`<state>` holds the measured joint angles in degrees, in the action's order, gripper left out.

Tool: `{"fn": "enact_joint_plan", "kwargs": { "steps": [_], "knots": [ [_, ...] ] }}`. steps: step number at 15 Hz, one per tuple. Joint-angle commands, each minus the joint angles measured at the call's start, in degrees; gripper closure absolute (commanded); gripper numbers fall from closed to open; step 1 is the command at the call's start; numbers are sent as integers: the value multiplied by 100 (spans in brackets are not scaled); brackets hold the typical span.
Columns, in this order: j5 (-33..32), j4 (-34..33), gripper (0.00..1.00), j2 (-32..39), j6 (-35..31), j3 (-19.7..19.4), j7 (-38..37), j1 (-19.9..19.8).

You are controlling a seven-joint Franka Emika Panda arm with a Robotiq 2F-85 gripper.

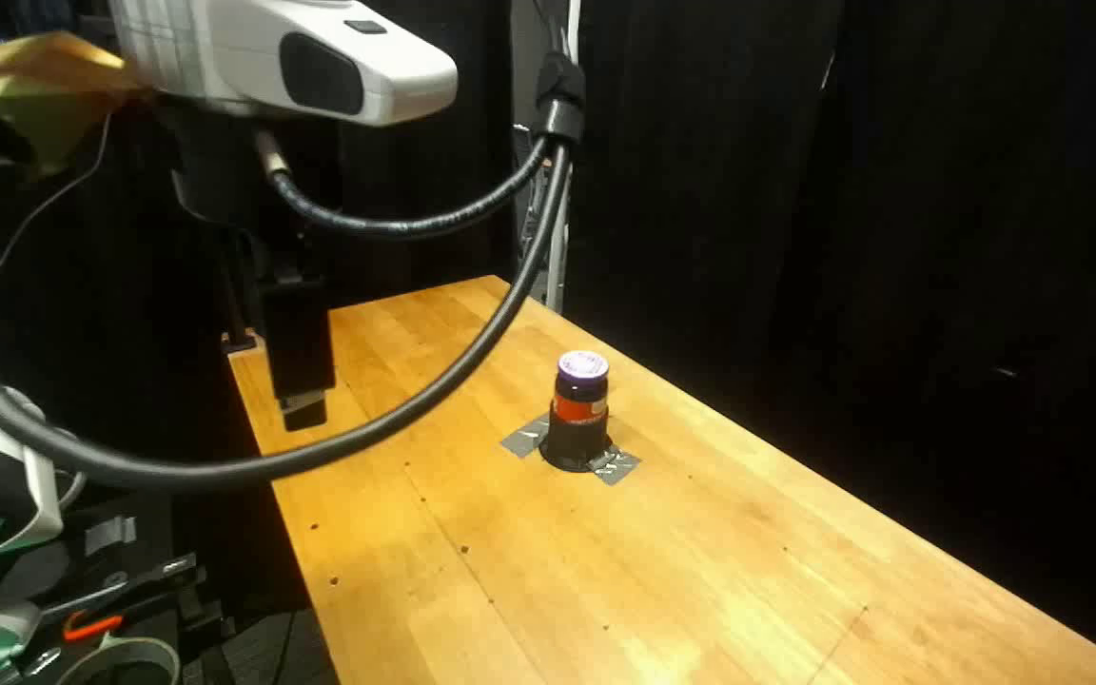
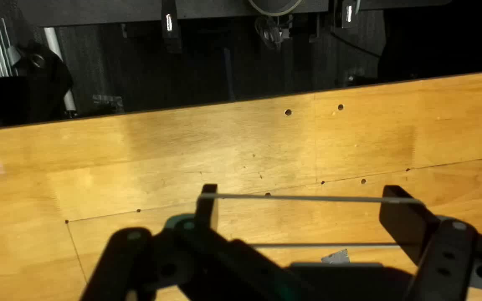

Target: Put the elastic around the bottle

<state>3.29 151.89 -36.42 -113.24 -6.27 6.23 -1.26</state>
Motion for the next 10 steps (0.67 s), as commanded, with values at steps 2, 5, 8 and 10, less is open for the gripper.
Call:
{"fn": "enact_joint_plan", "kwargs": {
  "steps": [2, 5, 8, 10],
  "knots": [
    [22, -21, 0, -3, 9, 36, 21, -41],
    [22, -24, 0, -13, 10, 36, 21, -40],
    [4, -133, 0, 27, -3, 208, -103, 43],
    [37, -538, 0, 385, 227, 550, -306, 255]
  ]
}}
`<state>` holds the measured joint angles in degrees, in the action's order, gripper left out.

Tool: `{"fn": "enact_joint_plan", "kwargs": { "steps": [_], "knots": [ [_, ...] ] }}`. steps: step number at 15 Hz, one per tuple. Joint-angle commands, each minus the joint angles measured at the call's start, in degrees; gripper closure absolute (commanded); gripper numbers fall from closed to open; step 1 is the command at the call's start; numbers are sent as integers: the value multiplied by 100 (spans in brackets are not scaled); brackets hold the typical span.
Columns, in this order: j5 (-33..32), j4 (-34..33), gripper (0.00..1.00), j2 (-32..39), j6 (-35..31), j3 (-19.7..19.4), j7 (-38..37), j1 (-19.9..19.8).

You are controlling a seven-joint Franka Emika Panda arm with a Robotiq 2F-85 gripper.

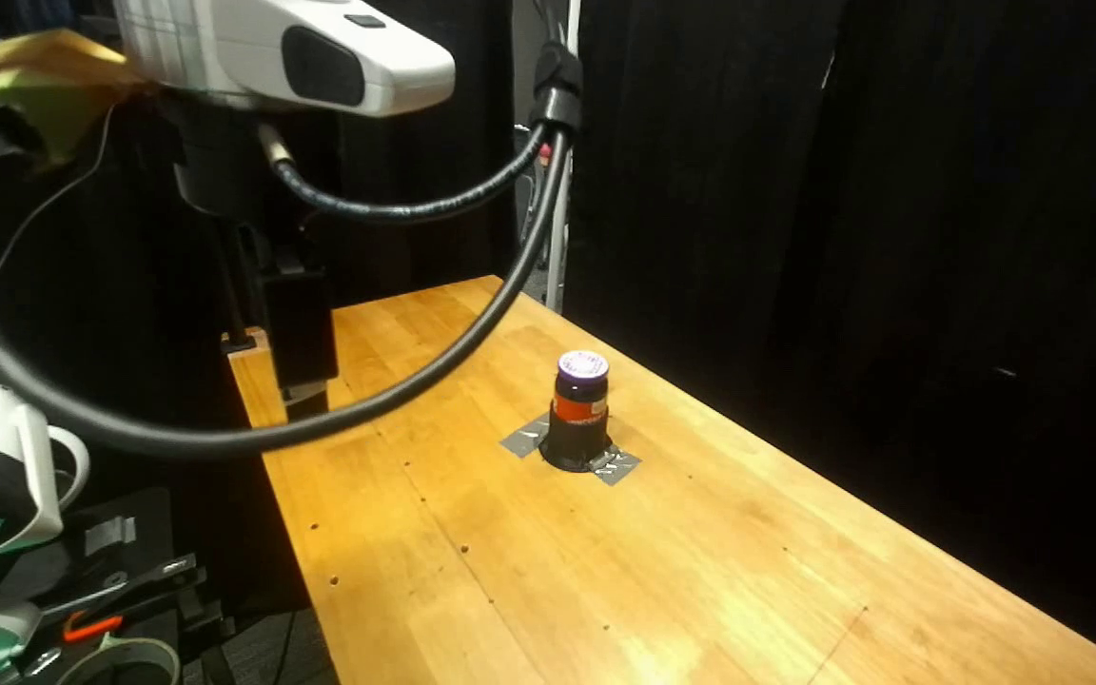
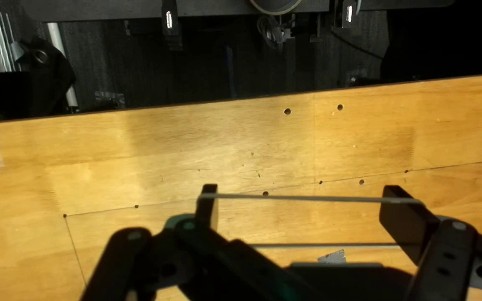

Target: Put the elastic around the bottle

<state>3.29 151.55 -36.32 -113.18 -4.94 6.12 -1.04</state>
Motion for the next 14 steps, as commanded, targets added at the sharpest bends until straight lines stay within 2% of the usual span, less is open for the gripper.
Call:
{"fn": "enact_joint_plan", "kwargs": {
  "steps": [1, 6, 9, 11, 14],
  "knots": [
    [8, -720, 0, 619, 226, 628, -451, 322],
    [-74, -1925, 0, 1949, 447, 1456, -995, 775],
    [-412, -2468, 0, 2760, -71, 1831, -1602, 843],
    [-852, -2755, 0, 3280, -612, 1946, -2090, 840],
    [-1441, -3171, 0, 3976, -1049, 1834, -2560, 870]
  ]
}}
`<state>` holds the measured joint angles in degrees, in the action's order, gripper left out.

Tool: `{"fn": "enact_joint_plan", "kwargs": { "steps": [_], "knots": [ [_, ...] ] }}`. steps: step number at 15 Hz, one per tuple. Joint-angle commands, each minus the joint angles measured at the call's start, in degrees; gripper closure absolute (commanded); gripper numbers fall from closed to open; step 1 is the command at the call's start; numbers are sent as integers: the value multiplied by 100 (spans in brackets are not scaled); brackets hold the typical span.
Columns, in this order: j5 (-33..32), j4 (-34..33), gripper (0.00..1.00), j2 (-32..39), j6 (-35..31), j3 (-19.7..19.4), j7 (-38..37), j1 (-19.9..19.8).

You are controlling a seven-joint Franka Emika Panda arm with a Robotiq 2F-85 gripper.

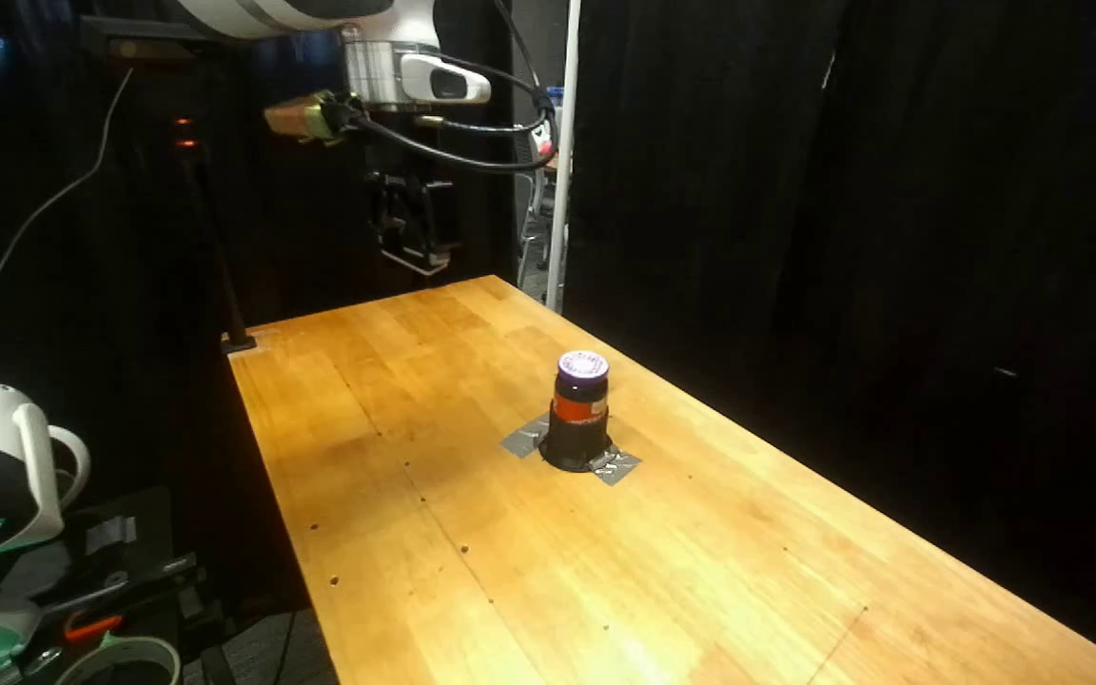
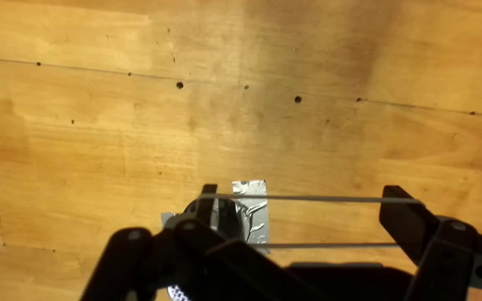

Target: Put the elastic around the bottle

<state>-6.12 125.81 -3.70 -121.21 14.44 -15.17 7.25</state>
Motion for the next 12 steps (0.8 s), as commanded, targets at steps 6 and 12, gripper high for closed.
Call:
{"fn": "enact_joint_plan", "kwargs": {
  "steps": [6, 12],
  "knots": [
    [-472, -1241, 0, 1719, -1001, -543, -344, 99],
    [-433, -1722, 0, 2465, -1778, -837, -196, 140]
  ]
}}
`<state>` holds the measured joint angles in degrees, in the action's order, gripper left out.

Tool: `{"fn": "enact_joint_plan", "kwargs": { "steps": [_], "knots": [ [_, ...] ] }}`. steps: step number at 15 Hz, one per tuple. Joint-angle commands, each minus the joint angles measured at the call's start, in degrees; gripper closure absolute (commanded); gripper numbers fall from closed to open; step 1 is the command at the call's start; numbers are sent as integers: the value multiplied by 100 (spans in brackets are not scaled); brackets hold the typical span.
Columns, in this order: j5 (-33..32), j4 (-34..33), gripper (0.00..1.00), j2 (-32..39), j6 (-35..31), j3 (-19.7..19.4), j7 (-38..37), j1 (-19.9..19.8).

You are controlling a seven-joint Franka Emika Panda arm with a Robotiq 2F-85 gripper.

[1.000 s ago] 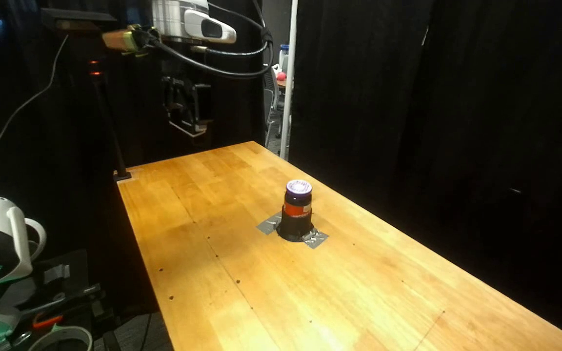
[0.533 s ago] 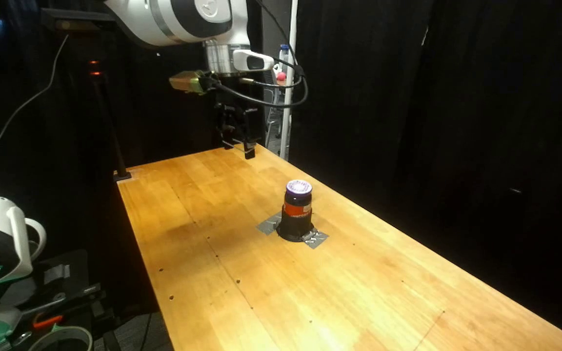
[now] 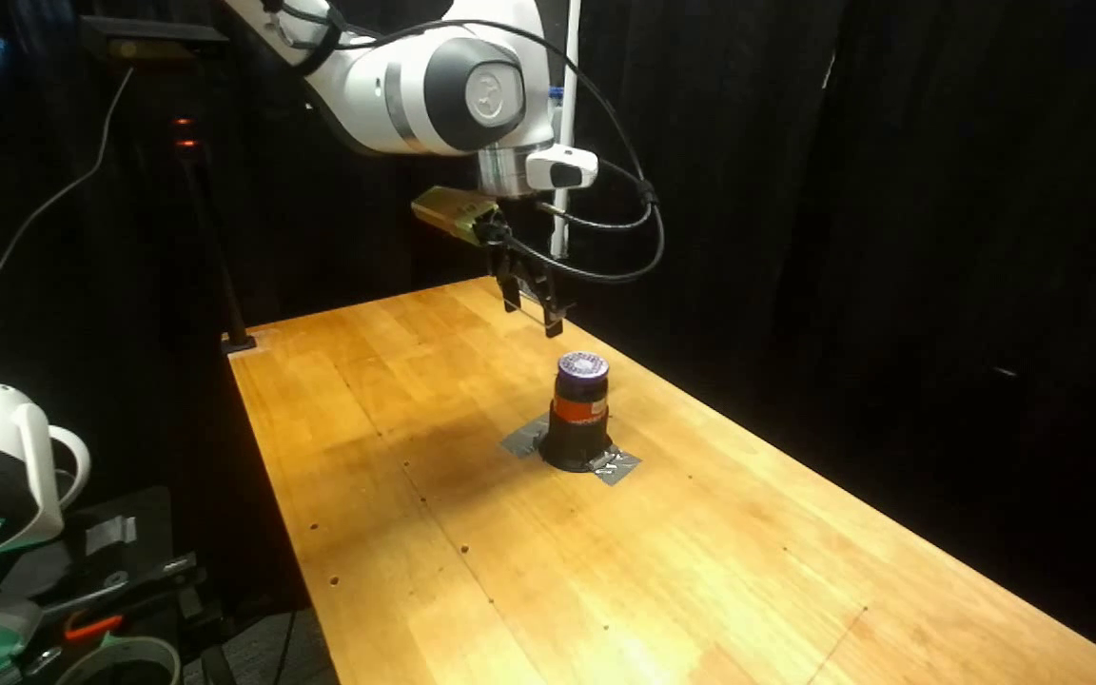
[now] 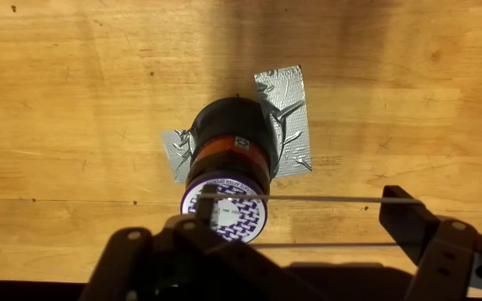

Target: Put the elastic around the bottle

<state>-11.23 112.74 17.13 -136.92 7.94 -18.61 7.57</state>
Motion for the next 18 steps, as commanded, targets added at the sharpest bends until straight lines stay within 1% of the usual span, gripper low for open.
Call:
{"fn": "enact_joint_plan", "kwargs": {
  "steps": [1, 3, 12, 18],
  "knots": [
    [92, -485, 0, 489, -273, -226, 162, 107],
    [17, -619, 0, 679, -345, -339, 148, 141],
    [53, -1311, 0, 1388, -489, -679, 147, 166],
    [309, -1615, 0, 1724, -267, -690, 341, 38]
  ]
}}
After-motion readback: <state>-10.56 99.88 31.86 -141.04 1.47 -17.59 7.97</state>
